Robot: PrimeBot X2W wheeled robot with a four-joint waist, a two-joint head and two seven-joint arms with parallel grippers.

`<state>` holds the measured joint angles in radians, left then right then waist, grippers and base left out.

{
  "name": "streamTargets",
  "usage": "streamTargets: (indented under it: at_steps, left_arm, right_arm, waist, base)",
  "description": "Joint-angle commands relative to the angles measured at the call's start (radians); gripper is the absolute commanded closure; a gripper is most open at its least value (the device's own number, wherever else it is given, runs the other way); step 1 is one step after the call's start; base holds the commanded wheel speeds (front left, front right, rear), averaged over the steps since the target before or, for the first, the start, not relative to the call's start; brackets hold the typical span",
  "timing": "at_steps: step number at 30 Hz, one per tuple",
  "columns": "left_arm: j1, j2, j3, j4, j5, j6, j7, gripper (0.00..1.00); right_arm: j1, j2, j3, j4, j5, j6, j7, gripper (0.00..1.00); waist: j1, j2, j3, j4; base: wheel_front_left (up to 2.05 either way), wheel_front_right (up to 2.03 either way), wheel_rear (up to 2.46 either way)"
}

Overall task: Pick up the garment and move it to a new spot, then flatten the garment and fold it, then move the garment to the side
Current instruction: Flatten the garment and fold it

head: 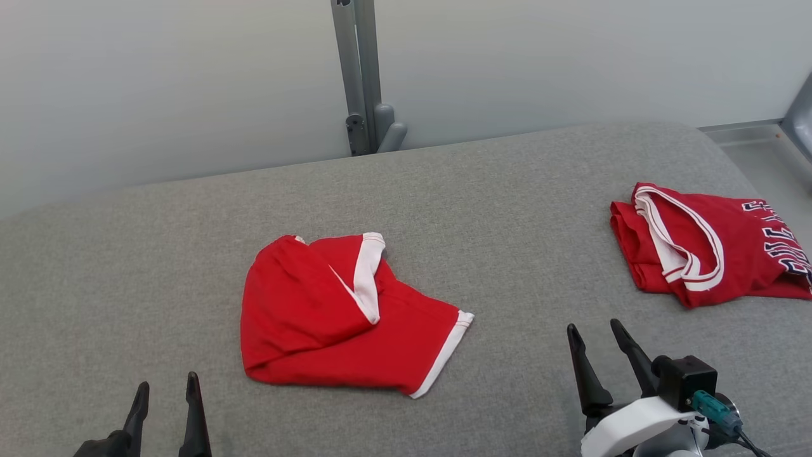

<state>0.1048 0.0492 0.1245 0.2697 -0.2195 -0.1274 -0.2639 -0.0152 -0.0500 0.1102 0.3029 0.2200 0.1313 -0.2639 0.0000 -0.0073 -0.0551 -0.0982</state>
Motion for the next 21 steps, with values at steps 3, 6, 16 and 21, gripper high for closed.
streamTargets:
  at_steps: [3,6,16,21]
  left_arm:
    - [-0.003,0.003,-0.03,0.0,-0.011,0.003,0.0,0.0]
    - [-0.026,0.003,-0.07,0.008,-0.024,0.005,0.0,0.0]
    - [-0.105,0.003,-0.211,0.005,-0.048,0.005,0.0,0.0]
    - [-0.143,0.003,-0.261,0.006,-0.067,0.01,0.0,0.0]
  right_arm:
    - [0.002,-0.002,0.011,0.011,0.0,-0.001,0.0,0.0]
    - [-0.04,-0.002,0.033,0.022,0.0,-0.001,0.0,0.0]
    - [-0.292,-0.028,0.116,0.151,0.042,-0.001,0.0,0.0]
    - [-0.454,-0.054,0.147,0.302,0.093,-0.001,0.018,0.0]
  waist:
    - [0.0,0.0073,0.024,0.038]
    - [0.0,0.0073,0.051,0.082]
    - [0.0,0.0073,0.185,0.289]
    - [0.0,0.0073,0.255,0.4]
  base:
    - [0.0,0.0,0.0]
    - [0.0,0.0,0.0]
    - [0.0,0.0,0.0]
    - [0.0,0.0,0.0]
